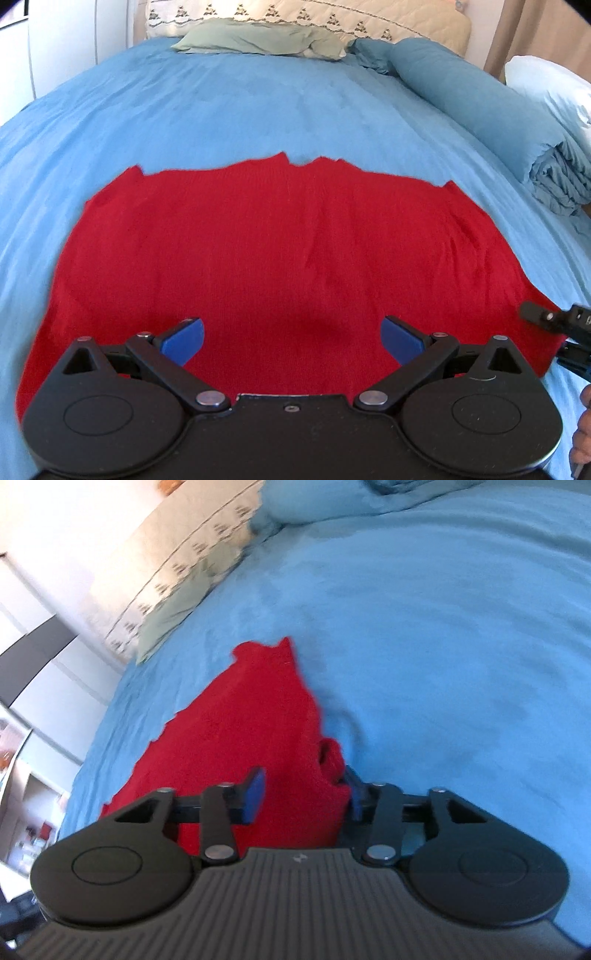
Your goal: Fold small clothes
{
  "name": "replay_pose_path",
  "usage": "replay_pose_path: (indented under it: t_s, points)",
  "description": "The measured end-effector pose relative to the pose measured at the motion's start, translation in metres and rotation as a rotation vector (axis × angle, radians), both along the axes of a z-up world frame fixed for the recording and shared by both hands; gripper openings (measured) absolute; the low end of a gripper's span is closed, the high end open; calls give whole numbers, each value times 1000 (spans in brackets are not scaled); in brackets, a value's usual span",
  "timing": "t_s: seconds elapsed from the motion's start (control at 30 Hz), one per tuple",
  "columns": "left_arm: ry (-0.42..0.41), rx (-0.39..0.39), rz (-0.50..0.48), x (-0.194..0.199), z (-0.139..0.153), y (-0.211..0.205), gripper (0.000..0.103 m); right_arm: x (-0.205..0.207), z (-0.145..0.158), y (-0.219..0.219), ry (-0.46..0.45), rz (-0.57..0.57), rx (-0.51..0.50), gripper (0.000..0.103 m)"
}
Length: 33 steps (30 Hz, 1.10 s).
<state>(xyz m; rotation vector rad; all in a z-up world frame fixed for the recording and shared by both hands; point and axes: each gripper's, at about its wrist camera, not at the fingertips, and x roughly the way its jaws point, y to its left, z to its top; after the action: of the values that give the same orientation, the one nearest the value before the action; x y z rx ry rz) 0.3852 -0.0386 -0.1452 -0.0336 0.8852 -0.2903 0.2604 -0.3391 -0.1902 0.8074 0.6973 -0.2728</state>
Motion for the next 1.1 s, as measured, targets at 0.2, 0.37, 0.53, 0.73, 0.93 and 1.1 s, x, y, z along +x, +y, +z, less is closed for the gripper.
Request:
replay_pose_path:
  t_s: [0.2,0.37,0.53,0.73,0.93,1.1]
  points:
    - [1,0,22,28,-9,-9,103,17,-3,10,14,35,-33,45]
    - [6,106,52,40,-21,-18,103,11,3,11,13,-6,-48,29]
    - [25,185,60,47,-26,-29,103,23,30,21,-22,10,-36,28]
    - [37,151,45,45,-2,2,103,78,100,80,-107,168,-93,28]
    - [42,148,61,14,22,94,103,131,138,200,-224,533,-68,27]
    - [86,170,120,-2,1,152,103,167,74,294,-41,730,-70,27]
